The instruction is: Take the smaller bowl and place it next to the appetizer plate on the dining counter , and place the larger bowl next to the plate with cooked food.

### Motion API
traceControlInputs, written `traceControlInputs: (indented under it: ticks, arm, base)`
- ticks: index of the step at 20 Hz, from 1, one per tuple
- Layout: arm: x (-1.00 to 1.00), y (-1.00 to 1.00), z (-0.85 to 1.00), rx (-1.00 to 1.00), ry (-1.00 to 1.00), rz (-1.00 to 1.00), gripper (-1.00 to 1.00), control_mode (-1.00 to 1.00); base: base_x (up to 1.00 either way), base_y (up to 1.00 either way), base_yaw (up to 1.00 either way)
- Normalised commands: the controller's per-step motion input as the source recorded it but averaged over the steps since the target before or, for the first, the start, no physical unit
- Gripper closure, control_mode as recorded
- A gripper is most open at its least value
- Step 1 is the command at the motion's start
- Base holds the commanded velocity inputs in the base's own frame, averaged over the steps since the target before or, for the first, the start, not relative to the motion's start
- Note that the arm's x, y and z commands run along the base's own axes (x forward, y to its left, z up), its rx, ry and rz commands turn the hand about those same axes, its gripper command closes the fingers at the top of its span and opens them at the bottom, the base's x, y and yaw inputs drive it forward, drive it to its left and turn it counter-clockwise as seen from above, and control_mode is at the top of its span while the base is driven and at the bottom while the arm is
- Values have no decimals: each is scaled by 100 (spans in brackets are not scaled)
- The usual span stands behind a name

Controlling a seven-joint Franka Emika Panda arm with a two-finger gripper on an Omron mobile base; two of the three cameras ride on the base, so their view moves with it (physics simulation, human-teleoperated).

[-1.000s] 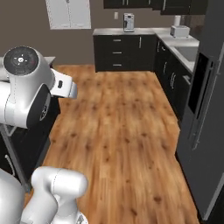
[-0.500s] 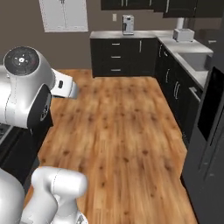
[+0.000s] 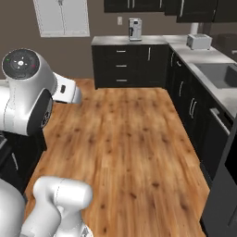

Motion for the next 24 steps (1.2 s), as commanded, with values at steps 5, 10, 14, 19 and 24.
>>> traceControlInputs:
  ticks: [5,10,14,19,24]
  arm:
    - [0,0,0,0,0,0,-100,100]
    - [0,0,0,0,0,0,-100,100]
    - [0,0,0,0,0,0,-100,100]
    - [0,0,0,0,0,0,-100,100]
    - [0,0,0,0,0,0,-100,100]
  base:
    - [97,-30,-5]
    - [77,-27,-14]
    - [72,0,-27]
    - [94,16,-26]
    - [98,41,-32]
